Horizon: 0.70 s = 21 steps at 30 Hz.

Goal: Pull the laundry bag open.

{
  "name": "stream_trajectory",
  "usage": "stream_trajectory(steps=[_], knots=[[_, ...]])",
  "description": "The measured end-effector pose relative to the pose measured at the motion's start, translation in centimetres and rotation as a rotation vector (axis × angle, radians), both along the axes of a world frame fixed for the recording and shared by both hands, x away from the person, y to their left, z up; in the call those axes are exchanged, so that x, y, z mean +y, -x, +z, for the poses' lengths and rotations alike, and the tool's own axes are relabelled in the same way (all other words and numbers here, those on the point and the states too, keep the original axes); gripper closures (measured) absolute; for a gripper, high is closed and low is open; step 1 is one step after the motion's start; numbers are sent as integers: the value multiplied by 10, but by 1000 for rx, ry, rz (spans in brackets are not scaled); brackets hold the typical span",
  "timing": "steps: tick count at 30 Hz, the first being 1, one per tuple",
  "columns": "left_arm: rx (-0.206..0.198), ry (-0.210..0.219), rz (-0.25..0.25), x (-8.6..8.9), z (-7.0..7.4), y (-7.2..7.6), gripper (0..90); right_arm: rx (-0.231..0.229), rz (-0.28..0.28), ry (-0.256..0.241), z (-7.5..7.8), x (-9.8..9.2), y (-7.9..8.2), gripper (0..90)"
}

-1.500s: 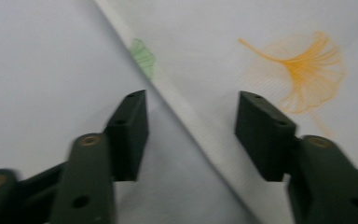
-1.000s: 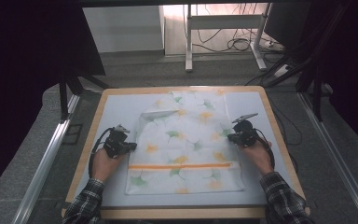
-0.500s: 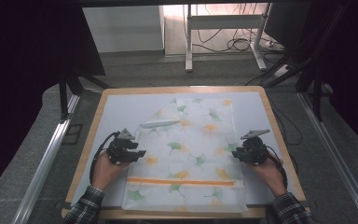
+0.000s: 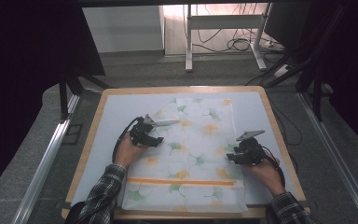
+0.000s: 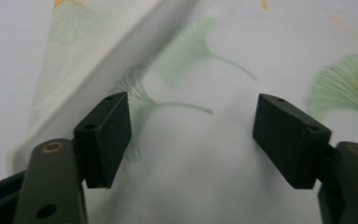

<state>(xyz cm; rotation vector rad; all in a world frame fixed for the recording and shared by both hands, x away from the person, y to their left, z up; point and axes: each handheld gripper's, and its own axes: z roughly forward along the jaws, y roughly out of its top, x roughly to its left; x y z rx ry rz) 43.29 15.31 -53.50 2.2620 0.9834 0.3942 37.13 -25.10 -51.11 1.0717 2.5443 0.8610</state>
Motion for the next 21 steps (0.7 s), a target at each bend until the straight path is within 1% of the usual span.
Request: stream_trajectory(steps=[1,2,3,4,5,6,7,8,9,10,11,12,13,14,15,16,17,18,19,20,21], knots=[[0,0,0,0,0,0,255,0,0,0,0,0,0,516],[1,5,29,1,0,-7,255,0,2,0,0,0,0,513],[0,-1,49,3,0,-12,253,0,3,-1,0,0,0,511],[-13,-26,92,8,1,-21,234,1,4,-4,0,0,0,508],[-18,-39,114,11,1,-25,230,2,4,-5,0,-1,0,507],[-18,-39,114,11,1,-25,230,1,7,-7,-1,-1,0,505],[-11,-40,132,16,2,-29,230,1,7,-7,-1,-1,0,505],[-12,-53,173,26,4,-35,213,4,7,-12,-1,-1,-1,502],[-12,-53,173,26,4,-35,212,4,7,-12,-1,-1,-1,502],[-2,-40,183,33,5,-36,212,4,9,-13,-1,-1,-1,500],[8,-31,177,37,6,-36,212,3,11,-14,-1,-1,-1,498],[9,-16,167,41,8,-31,211,3,13,-15,-1,-2,-1,492],[9,-16,167,41,8,-31,211,3,15,-15,-1,-1,-1,488],[9,-12,148,40,9,-24,206,8,11,-16,-1,-1,-1,475],[9,-12,148,40,9,-24,203,8,11,-16,-1,-1,-1,475],[-3,-26,129,38,9,-12,203,3,4,-10,0,-2,-1,467],[-3,-26,129,38,9,-12,200,3,4,-10,0,-2,-1,467],[-2,-11,103,39,8,1,197,-9,-35,7,2,-5,-1,476],[-2,-11,103,39,8,1,197,-9,-35,7,2,-5,-1,476],[4,-4,93,40,8,7,197,-17,-65,14,3,-7,-2,483],[16,-2,74,41,8,16,192,-38,-113,36,2,-12,-5,494]])
